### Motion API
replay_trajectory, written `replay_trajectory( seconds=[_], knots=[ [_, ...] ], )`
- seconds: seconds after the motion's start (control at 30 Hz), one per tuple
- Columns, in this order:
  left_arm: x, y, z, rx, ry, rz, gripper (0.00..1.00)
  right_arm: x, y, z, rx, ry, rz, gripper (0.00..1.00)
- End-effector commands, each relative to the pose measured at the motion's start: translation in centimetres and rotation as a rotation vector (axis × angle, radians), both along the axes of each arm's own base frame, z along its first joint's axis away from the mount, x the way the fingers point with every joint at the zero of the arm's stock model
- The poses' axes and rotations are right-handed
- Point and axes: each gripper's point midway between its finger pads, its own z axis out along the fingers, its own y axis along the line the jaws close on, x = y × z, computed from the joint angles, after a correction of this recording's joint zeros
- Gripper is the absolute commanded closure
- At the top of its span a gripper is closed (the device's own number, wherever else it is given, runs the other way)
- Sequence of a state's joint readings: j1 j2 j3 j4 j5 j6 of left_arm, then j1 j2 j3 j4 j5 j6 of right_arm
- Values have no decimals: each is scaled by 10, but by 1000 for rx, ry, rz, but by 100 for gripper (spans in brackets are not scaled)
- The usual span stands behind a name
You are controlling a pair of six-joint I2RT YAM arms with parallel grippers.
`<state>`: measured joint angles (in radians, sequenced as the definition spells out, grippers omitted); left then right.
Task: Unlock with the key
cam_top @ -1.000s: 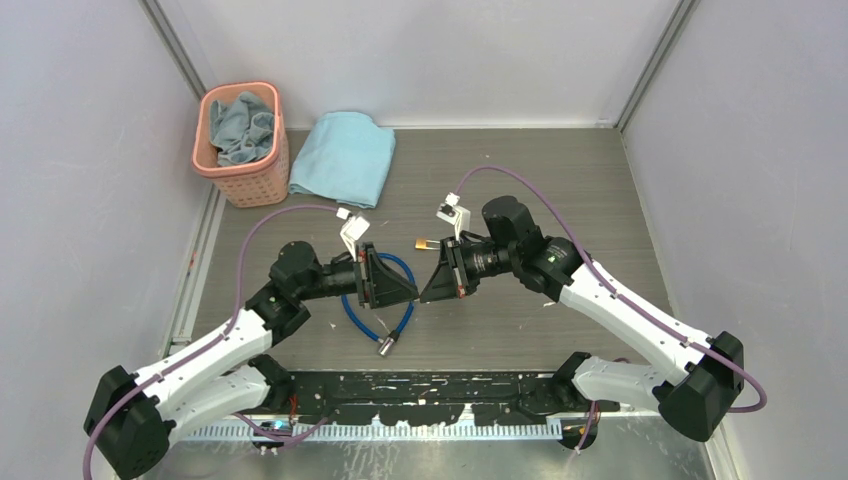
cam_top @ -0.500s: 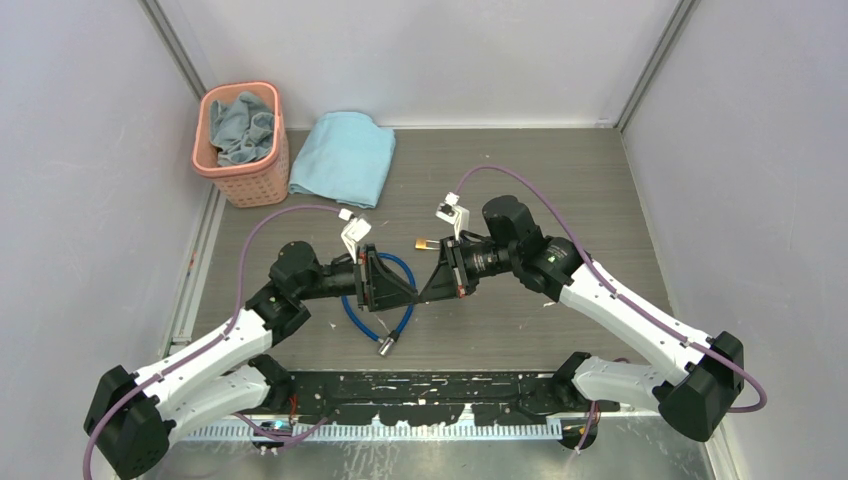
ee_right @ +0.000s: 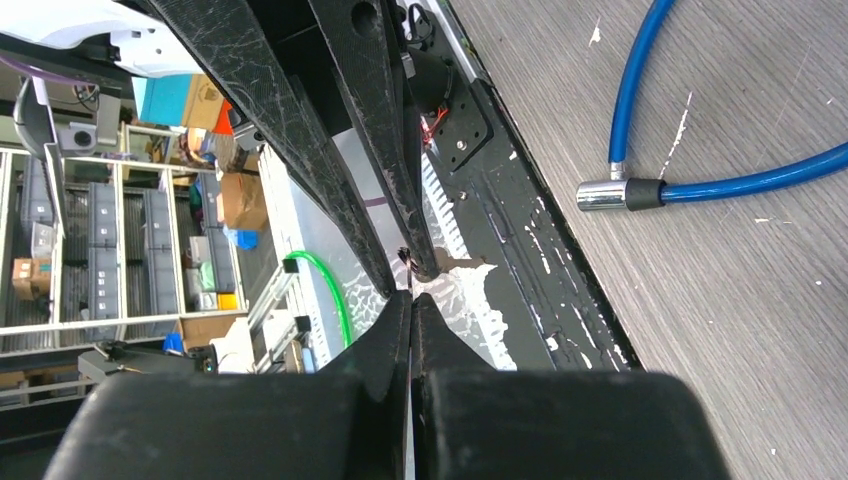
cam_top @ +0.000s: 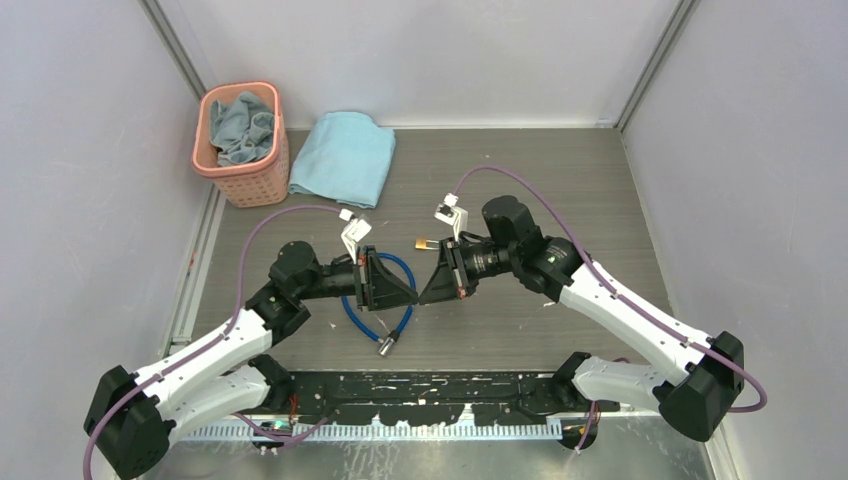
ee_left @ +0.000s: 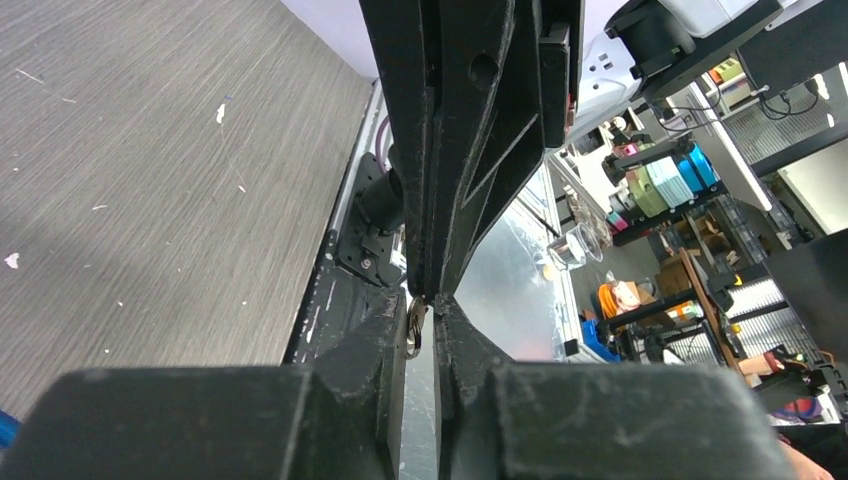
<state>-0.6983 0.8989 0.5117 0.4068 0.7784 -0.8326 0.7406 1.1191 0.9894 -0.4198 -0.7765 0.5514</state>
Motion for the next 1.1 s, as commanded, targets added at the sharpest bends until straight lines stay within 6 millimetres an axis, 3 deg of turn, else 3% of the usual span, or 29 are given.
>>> replay_trajectory(
  seconds=[0.0, 0.17, 0.37, 0.43, 0.53, 0.6, 0.73, 0.83, 0.97, 1.07],
  knots=[
    [-10, 0, 18, -55, -59, -45, 90, 2, 3, 24, 69, -77, 4, 99],
    [-14, 2, 22, -82, -51, -58, 99, 2, 3, 25, 75, -87, 6, 99],
    [-17, 3, 25, -89, -47, -59, 100, 4, 4, 27, 84, -98, 1, 99],
    [-15, 4, 25, -88, -44, -42, 100, 8, 4, 28, 76, -111, -19, 83],
    [-8, 6, 21, -70, -39, 18, 100, 16, 1, 28, 55, -138, -69, 33],
    [-4, 9, 19, -59, -46, 54, 100, 24, -2, 29, 36, -164, -121, 19],
    [1, 17, 14, -36, -61, 124, 100, 42, -13, 27, -18, -215, -251, 8],
    [8, 26, 5, 12, -69, 206, 100, 71, -29, 18, -93, -243, -444, 1],
    [18, 44, -10, 90, -74, 336, 100, 114, -64, -14, -271, -234, -768, 0],
    [22, 58, -23, 151, -68, 413, 100, 133, -83, -44, -413, -209, -904, 0]
  ],
)
